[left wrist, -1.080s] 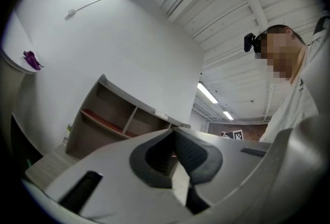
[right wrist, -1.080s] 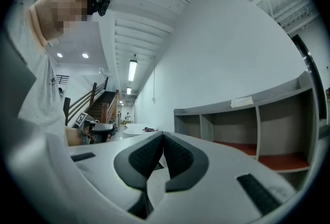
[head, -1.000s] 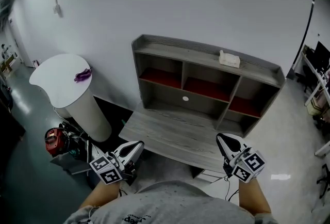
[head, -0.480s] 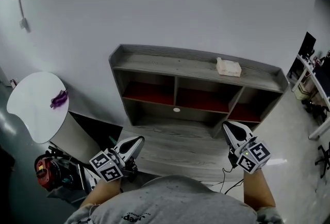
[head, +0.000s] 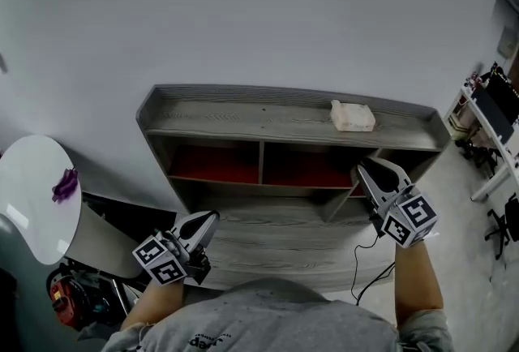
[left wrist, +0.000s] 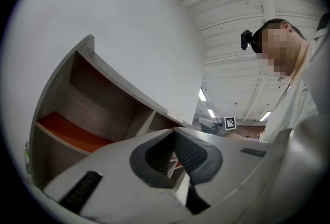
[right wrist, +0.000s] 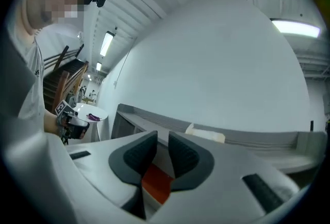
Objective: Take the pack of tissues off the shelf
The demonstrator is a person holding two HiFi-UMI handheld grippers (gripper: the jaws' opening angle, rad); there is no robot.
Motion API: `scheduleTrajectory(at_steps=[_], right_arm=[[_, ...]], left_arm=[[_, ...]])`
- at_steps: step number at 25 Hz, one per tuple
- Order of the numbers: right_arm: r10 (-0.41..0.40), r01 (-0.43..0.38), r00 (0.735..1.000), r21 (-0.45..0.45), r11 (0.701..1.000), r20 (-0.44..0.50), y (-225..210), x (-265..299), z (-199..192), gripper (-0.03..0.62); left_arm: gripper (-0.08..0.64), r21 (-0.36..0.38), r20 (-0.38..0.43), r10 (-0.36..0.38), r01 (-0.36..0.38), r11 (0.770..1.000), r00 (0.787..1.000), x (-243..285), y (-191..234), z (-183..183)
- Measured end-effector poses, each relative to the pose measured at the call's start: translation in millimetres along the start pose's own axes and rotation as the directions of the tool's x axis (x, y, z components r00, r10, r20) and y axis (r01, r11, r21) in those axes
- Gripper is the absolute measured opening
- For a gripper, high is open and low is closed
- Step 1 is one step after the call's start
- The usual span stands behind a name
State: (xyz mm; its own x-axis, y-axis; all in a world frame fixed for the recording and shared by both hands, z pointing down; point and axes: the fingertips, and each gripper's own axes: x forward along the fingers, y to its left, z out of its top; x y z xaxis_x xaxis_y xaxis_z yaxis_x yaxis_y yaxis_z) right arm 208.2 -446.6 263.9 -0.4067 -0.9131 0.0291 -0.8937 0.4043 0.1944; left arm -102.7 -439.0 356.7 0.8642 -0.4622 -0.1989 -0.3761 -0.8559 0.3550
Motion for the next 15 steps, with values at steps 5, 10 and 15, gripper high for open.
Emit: scheduleTrajectory(at_steps=[5,10,15], right_arm=[[0.05,-0.062,0.996,-0.163,0.985,-0.073,-46.2,28.8,24.2,0.169],[0.131,-0.212,0.948,-0.269,0.94,-0.289,-72.3,72.2,11.6,0.236],[0.186,-0.348,0.854,-0.267,0.899,-0.485,-84.0,98.7,-22.9,0.272]], left_arm=[[0.012,-0.024,0.012,0.035,-0.035,0.999,0.999,14.8,-5.8,-12.4],[0.012,-0.04,0.008,0.064,-0.064,0.997,0.998,21.2,-6.7,-21.9],[0.012,-0.033,0.008,0.088,-0.087,0.996,0.996,19.7,-3.5,-21.0]])
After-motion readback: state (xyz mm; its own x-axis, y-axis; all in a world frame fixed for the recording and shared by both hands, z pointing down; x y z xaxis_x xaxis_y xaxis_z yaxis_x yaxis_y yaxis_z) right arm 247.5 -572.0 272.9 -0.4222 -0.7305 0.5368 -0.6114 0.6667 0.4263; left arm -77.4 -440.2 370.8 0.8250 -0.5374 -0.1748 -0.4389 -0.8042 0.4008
